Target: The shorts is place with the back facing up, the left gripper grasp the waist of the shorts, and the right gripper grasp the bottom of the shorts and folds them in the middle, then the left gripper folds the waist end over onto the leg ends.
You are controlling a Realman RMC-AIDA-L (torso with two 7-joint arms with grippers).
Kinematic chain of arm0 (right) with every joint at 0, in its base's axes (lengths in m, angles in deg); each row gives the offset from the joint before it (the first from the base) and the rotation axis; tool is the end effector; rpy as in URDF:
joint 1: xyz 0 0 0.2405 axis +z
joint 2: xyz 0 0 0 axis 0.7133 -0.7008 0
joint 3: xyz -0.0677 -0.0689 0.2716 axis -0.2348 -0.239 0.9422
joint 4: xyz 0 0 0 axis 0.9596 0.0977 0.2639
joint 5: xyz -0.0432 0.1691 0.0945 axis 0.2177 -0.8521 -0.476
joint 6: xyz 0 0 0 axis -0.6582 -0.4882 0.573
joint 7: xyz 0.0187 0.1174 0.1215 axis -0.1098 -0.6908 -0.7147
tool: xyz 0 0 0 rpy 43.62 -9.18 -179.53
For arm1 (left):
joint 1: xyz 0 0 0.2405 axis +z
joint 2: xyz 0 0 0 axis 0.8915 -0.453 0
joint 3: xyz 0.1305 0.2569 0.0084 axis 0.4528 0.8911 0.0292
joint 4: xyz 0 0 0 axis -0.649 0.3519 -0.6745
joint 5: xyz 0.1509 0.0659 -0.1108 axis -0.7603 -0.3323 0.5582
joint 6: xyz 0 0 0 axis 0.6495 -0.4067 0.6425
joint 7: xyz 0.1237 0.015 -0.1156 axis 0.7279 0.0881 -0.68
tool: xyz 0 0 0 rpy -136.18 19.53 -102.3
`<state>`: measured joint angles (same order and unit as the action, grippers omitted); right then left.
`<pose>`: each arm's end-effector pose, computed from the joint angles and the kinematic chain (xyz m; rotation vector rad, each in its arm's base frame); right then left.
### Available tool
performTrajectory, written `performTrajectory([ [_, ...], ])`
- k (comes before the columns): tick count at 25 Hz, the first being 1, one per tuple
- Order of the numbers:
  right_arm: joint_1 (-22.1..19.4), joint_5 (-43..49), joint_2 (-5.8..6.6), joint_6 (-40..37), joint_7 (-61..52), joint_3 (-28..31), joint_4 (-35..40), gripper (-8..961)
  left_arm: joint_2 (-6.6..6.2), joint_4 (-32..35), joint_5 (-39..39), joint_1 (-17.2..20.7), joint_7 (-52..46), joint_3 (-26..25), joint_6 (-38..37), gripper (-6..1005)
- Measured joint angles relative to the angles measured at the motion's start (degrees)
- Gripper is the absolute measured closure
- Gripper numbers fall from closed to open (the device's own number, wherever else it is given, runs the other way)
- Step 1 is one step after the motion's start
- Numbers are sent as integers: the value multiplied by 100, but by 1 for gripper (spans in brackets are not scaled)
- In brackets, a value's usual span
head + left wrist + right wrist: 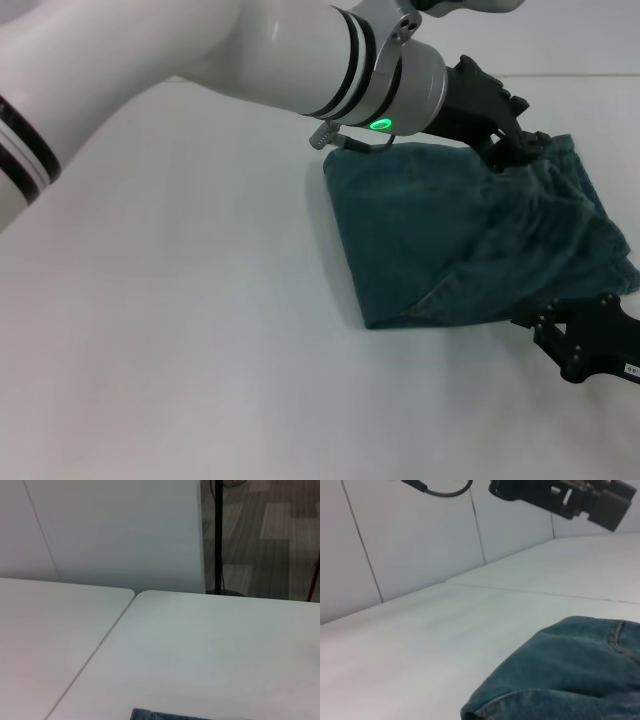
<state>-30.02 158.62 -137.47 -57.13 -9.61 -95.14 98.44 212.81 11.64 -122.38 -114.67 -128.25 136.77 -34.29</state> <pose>0.3532 0.2716 -0.0501 -2.4601 0.6805 0.6948 -0.0298 0.4091 -0.1419 -2.7693 -0.1474 -0.2041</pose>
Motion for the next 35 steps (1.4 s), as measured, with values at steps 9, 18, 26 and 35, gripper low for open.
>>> performTrajectory([
  [9,59,1,59,-294,-42,13,80,950,10,702,421,789,584,-429,-184,350],
  [18,-94,269,64,-1174,-545,174,886,949,-20,-764,2873,2184,3600,-2669,-2140,173],
  [26,-40,704,-84,-1462,-1010,198,1456,923,-160,-2586,2827,2955,6011,-4864,-4039,49],
  [35,43,996,-158,-1631,-1247,199,1661,800,-139,-2767,1375,3556,6515,-5939,-4512,48],
])
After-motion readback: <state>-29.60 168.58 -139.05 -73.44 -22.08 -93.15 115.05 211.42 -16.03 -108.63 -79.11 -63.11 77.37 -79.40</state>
